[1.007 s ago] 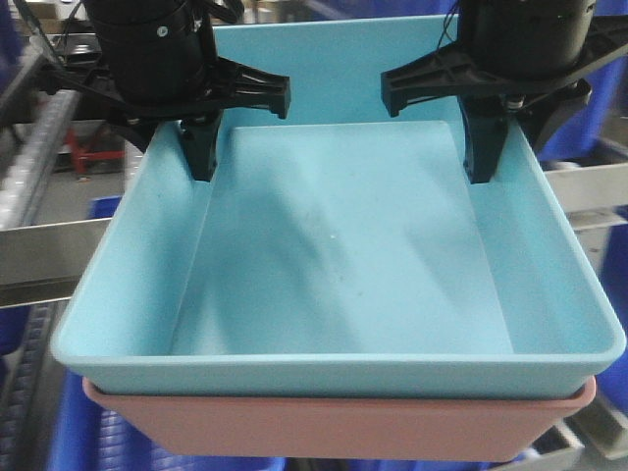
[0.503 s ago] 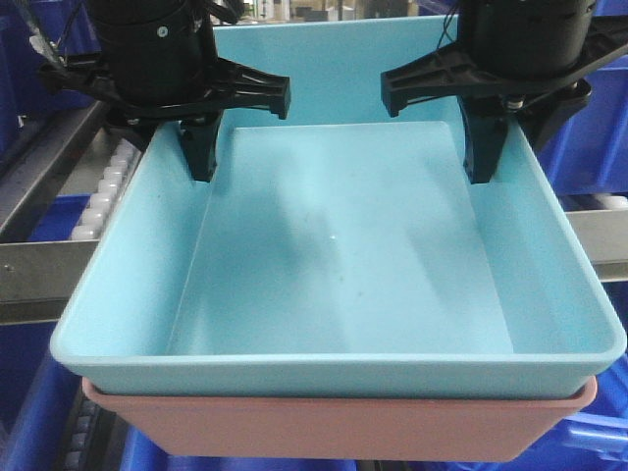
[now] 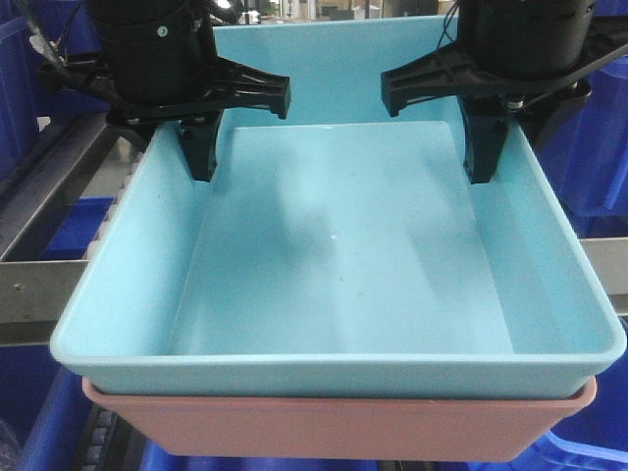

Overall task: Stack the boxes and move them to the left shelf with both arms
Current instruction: 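Hold the stacked bins in both grippers as the base nears the shelf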

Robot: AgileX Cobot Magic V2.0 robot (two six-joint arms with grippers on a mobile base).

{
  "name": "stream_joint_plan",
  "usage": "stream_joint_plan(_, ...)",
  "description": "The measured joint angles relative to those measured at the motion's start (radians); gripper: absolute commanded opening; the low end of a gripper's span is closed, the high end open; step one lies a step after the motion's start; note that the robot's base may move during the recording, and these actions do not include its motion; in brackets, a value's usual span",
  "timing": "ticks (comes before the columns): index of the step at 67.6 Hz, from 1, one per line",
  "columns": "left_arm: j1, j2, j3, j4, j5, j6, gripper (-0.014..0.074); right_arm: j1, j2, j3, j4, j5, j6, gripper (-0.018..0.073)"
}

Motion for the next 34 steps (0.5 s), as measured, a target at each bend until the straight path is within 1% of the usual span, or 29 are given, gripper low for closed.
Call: stream_joint_plan(34, -0.001, -0.002, -0.002, 0.0, 0.006, 0.0, -0.0003, 0.0, 0.0, 0.0, 0.002, 0.008, 0.0, 0.0056)
